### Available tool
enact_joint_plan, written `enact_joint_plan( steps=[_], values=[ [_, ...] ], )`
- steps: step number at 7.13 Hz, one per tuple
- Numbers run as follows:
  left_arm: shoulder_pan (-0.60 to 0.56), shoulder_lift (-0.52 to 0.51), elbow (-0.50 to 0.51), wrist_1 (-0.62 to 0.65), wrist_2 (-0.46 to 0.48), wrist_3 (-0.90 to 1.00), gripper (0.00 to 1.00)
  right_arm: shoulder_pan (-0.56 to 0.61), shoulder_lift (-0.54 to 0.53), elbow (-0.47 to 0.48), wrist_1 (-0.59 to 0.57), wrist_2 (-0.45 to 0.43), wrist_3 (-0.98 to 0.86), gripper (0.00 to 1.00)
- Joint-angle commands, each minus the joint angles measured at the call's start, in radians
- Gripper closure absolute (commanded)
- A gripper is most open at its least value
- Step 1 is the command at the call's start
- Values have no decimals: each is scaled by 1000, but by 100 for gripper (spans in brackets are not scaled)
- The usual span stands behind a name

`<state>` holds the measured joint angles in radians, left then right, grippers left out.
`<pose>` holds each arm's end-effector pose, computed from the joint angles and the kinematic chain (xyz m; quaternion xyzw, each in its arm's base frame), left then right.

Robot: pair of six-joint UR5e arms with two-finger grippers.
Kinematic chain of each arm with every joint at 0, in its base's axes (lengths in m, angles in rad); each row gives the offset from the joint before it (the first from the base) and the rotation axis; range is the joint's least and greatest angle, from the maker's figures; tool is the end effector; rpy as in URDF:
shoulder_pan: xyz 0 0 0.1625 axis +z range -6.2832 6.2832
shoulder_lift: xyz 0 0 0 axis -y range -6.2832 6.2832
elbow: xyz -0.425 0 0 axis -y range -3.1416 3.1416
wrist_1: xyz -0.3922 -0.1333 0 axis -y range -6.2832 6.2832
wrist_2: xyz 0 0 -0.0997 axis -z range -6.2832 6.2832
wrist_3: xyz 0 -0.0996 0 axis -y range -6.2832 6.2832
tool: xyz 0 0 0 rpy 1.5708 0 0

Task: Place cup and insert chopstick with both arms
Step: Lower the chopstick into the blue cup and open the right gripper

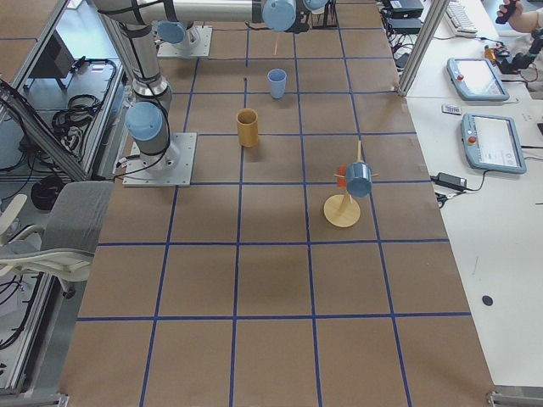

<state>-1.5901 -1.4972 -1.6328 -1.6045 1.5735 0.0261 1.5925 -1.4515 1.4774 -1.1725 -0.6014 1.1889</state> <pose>-0.1419 -0.4557 0.4891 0.0227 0.9997 0.0111 0.0013 0.2264 -0.5055 0.4819 0.5585 0.6678 0.4124 0.2686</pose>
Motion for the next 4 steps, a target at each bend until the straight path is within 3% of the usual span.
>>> enact_joint_plan(
  steps=[1, 3, 4],
  values=[
    [-2, 0, 2, 0, -1, 0, 0, 0, 0, 1, 0, 2, 0, 61],
    [-1, 0, 2, 0, -1, -2, 0, 0, 0, 1, 0, 6, 8, 27],
    [-1, 0, 4, 0, 0, 0, 0, 0, -1, -5, -1, 8, 8, 26]
  ],
)
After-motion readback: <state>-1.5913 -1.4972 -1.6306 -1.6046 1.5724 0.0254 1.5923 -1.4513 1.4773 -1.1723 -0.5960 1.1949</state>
